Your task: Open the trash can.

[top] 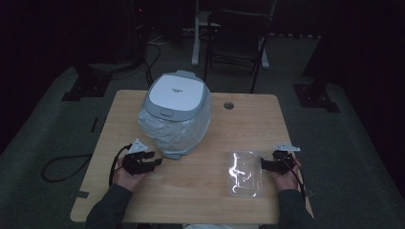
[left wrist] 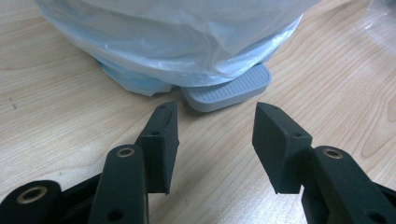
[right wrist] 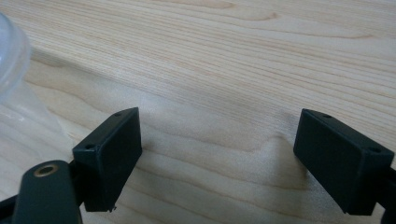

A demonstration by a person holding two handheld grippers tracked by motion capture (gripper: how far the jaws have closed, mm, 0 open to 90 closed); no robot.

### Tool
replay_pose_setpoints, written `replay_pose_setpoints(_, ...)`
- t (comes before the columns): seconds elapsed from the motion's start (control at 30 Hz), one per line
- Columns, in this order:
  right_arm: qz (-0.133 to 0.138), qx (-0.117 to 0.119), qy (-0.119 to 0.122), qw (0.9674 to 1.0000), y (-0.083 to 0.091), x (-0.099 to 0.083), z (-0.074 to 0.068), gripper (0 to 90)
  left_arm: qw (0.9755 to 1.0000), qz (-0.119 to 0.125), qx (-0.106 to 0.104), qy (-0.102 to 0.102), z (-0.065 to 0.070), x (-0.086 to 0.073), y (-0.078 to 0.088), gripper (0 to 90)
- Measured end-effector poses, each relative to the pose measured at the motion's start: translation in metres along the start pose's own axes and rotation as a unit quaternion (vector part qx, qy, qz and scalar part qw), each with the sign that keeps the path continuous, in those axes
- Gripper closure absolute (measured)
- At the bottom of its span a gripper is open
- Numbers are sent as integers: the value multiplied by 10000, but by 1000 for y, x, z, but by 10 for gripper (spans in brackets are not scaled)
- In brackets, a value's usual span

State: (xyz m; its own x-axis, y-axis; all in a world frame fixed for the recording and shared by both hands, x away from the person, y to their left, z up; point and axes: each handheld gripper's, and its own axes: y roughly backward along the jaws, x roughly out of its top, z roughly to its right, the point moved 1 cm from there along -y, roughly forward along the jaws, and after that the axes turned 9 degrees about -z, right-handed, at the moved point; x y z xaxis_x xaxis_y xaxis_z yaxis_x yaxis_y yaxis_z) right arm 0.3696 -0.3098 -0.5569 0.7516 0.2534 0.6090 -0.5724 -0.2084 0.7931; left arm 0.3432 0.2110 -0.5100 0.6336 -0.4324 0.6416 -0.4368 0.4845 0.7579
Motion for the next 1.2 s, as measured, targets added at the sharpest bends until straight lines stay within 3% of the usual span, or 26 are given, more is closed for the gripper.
replay_pose_setpoints(0.27, 0, 1, 0, 10000, 0, 0, 0, 144, 9999, 129, 27, -90, 3, 5, 10, 517)
replay_pose_setpoints(0.87, 2, 0, 0, 10000, 0, 0, 0, 144, 9991, 365, -119, -196, 11, 18, 30, 514)
replay_pose_setpoints(1.2, 1, -4, -6, 10000, 0, 0, 0, 144, 9973, 503, -288, -448, 19, 37, 54, 609)
